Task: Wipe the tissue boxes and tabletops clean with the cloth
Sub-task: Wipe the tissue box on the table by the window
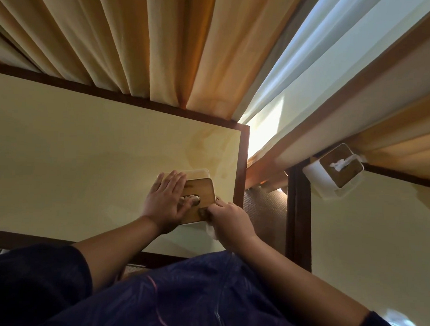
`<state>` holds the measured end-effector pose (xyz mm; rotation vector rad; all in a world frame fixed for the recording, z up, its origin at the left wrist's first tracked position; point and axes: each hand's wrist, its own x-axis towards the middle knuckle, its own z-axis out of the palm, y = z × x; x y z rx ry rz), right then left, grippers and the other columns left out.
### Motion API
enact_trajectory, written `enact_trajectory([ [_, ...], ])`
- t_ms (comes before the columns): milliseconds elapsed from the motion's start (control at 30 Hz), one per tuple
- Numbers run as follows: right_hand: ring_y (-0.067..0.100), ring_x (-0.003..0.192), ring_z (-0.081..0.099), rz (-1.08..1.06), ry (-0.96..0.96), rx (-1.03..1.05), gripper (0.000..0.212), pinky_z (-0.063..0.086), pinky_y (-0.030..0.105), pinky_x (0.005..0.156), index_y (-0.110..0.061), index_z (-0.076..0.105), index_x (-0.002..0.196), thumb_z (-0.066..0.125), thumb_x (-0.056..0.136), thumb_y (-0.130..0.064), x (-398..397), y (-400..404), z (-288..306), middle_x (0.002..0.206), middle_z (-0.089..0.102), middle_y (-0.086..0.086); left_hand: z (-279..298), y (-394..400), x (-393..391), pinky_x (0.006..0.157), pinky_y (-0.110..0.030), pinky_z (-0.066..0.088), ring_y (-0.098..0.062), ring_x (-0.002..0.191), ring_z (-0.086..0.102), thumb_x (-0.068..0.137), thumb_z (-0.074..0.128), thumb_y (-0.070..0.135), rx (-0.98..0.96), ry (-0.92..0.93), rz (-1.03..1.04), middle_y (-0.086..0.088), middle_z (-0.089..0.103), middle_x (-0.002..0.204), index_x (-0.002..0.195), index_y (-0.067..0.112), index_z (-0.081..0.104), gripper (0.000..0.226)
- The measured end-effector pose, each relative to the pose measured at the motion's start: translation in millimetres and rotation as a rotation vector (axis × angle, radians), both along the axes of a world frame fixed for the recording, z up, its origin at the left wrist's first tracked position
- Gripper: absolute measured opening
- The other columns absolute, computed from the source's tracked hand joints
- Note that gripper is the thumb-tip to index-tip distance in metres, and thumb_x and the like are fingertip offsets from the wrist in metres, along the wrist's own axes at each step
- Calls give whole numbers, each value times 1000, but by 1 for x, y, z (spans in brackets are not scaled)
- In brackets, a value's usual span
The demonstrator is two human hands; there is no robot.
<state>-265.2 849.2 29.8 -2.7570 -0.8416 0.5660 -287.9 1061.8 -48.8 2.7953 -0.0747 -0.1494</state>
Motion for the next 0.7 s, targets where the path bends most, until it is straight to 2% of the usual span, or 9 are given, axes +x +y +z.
enact_trajectory([
  [100,20,96,64,-15,33,-5,21,58,33,83,-16,69,121,66,103,-27,6,5,0,112,67,1,-1,2,1,131,-45,4,-22,158,19,104,19,69,5,15,-11,-8,33,167,161,12,27,81],
  [200,21,94,62,-44,49,-19,20,56,36,79,-15,70,114,61,105,-30,23,19,2,105,66,1,-1,3,1,131,-46,4,-22,159,16,100,6,72,13,31,-34,-9,30,168,163,11,23,89],
  [300,24,93,60,-58,-14,-60,18,44,36,70,-13,70,108,54,106,-20,43,34,4,101,64,4,0,3,1,131,-45,3,-20,160,14,100,-1,73,8,41,-30,-7,29,169,163,12,23,92],
  [400,27,94,59,-65,-105,-97,25,40,35,68,-14,71,114,48,105,-11,62,46,8,104,66,5,3,1,1,131,-44,1,-19,160,13,102,5,73,20,55,-25,-6,29,169,163,12,24,88],
  [533,28,102,59,-43,-133,-94,22,40,35,69,-17,66,121,50,105,-17,66,51,7,111,66,3,5,1,1,131,-45,1,-19,160,13,102,8,73,22,65,-25,-6,29,169,163,13,24,87],
  [600,29,109,57,-29,-114,-74,28,41,36,71,-19,62,130,47,108,-21,60,44,2,124,64,2,4,2,1,131,-45,0,-19,160,13,103,9,72,21,70,-29,-6,29,169,163,13,24,86],
  [700,29,114,56,-44,-65,-21,31,49,40,75,-20,58,136,46,108,-27,48,31,-7,138,58,1,1,1,1,131,-44,-1,-21,159,16,104,15,70,19,56,-25,-7,32,167,162,11,26,84],
])
